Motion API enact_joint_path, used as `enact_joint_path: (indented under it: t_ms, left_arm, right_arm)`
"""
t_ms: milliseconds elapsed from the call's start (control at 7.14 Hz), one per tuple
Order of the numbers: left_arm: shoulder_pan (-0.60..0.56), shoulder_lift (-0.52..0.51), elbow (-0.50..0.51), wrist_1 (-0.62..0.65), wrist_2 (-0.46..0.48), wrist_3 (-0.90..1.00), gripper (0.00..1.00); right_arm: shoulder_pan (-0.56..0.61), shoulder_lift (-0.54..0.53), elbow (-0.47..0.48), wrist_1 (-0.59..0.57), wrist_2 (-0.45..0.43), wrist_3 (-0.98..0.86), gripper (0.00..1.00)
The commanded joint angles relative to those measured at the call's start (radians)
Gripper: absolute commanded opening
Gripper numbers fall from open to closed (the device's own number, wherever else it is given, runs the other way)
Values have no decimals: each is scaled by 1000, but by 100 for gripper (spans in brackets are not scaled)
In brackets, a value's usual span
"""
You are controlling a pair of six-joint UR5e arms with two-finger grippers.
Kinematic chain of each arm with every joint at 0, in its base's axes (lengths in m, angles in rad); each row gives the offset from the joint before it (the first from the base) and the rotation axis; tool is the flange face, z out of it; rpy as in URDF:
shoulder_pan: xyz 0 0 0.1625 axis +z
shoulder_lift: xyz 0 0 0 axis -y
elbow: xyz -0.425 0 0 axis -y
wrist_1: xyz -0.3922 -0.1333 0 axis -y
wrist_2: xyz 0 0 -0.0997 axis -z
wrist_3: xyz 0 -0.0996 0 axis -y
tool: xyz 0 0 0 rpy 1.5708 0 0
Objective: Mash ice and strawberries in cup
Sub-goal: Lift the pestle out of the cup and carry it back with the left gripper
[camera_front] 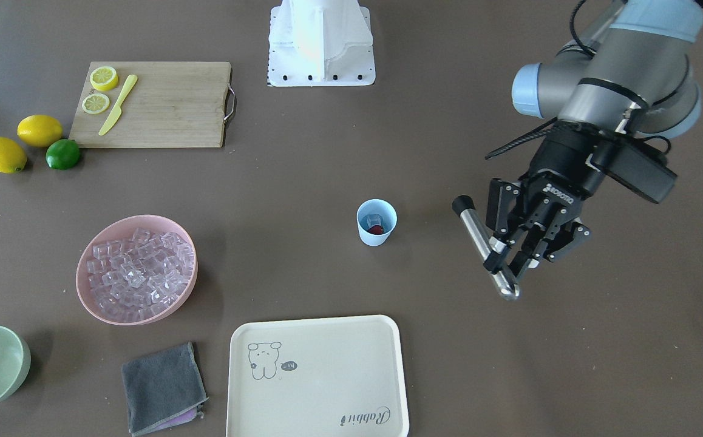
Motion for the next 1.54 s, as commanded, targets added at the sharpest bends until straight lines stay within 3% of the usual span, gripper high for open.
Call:
enact_joint_path:
  t_ms: [0,420,700,1120,1260,1400]
  left_arm:
    - [-122,160,0,23,-317,-4,31]
    - [-197,287,20,29,-577,8,35]
    - [-189,426,26,34,-630,155,36]
    - [-183,559,165,-114,-608,273,38]
    - [-151,574,201,-163,-468,281,40]
    - [-125,563,206,-164,-442,281,40]
  right_arm:
    - [1,-2,-1,0,22,2,99]
    - [1,-5,0,6,33,2,99]
    - [25,-15,9,8,31,-3,99]
    - [29,-19,9,2,31,-3,99]
    - [29,-20,9,2,31,-3,99]
    - [32,-23,9,0,31,-3,99]
